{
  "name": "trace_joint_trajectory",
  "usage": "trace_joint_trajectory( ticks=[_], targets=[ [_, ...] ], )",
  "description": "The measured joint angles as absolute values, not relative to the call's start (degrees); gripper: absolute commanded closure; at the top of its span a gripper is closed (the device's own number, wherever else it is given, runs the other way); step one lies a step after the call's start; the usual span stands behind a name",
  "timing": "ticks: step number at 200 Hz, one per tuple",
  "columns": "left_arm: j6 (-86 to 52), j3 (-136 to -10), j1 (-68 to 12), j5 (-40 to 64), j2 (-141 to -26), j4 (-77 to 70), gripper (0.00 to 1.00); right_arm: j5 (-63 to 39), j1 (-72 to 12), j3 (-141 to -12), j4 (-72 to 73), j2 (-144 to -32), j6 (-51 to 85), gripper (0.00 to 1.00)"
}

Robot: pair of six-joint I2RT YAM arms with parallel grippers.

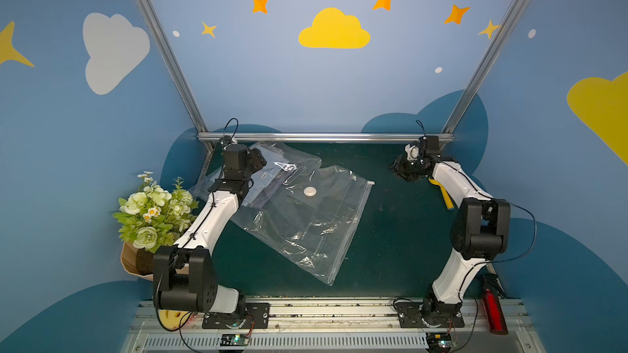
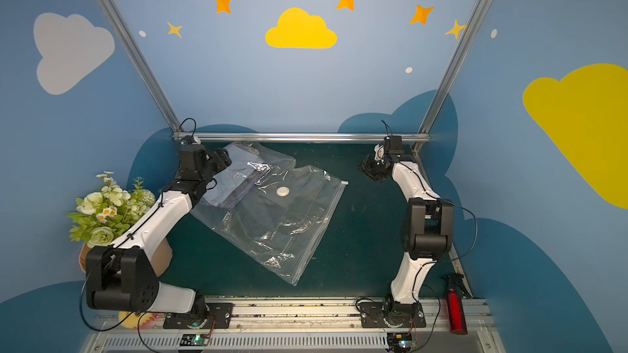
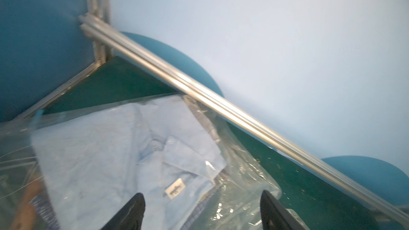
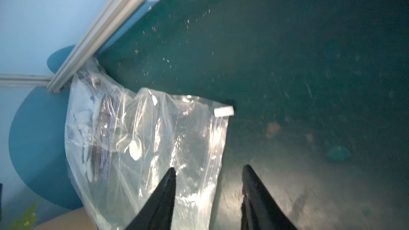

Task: Take the shirt out of the vacuum bag
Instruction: Adjust the vacuum bag at the center of the board.

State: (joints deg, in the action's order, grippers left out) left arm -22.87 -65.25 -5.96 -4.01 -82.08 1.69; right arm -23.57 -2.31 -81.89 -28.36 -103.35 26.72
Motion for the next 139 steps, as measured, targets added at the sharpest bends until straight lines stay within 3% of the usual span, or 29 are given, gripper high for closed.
trace_joint_trajectory(
  ticks=[36, 77, 101, 139],
  targets=[
    [-14.4, -70.7, -19.4, 1.2, -84.8, 8.5, 0.16, -24.8, -1.9, -70.0, -25.6, -96.5, 28.0, 0.45],
    [-5.1, -76.9, -37.8, 8.0, -96.3, 18.5, 0.14, -25.8, 0.1, -63.9, -23.4, -90.9, 28.8, 0.38],
    [-2.3, -76.9, -44.0, 11.4, -100.8, 23.0, 0.13, -26.7, 2.3, -60.2, -21.2, -87.9, 29.7, 0.35],
    [-0.5, -77.1, -52.3, 7.8, -106.3, 28.1, 0.13, -27.3, 4.2, -56.6, -19.1, -86.8, 30.6, 0.32]
  ],
)
